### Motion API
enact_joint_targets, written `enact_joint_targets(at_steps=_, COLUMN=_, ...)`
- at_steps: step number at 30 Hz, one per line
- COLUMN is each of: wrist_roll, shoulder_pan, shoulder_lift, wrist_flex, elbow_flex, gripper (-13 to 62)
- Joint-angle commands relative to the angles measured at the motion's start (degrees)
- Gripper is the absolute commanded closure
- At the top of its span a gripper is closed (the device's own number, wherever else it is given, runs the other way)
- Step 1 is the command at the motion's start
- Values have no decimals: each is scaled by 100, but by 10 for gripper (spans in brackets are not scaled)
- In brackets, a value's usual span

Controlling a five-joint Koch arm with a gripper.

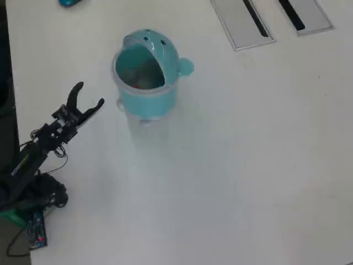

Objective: Grasp RGB lego blocks and put them in the bin one by one.

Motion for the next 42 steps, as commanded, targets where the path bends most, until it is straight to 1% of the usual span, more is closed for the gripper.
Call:
enact_joint_targets(at_steps=1, wrist_roll=237, shoulder_pan=-9, shoulder_lift=334, wrist_flex=-554, elbow_flex=-62, gripper=148)
enact_joint_targets(at_steps=5, wrist_roll=677, shoulder_pan=70, shoulder_lift=422, wrist_flex=-888, elbow_flex=246, gripper=147)
enact_joint_targets(at_steps=12, wrist_roll=1600, shoulder_pan=387, shoulder_lift=431, wrist_flex=-2250, elbow_flex=949, gripper=148)
enact_joint_targets(at_steps=17, wrist_roll=1784, shoulder_pan=659, shoulder_lift=431, wrist_flex=-2900, elbow_flex=1336, gripper=149)
enact_joint_targets(at_steps=28, wrist_roll=2461, shoulder_pan=1248, shoulder_lift=422, wrist_flex=-3366, elbow_flex=1731, gripper=152)
enact_joint_targets(at_steps=36, wrist_roll=2505, shoulder_pan=1907, shoulder_lift=396, wrist_flex=-5089, elbow_flex=2786, gripper=164)
enact_joint_targets(at_steps=42, wrist_roll=2760, shoulder_pan=2285, shoulder_lift=396, wrist_flex=-5106, elbow_flex=3015, gripper=163)
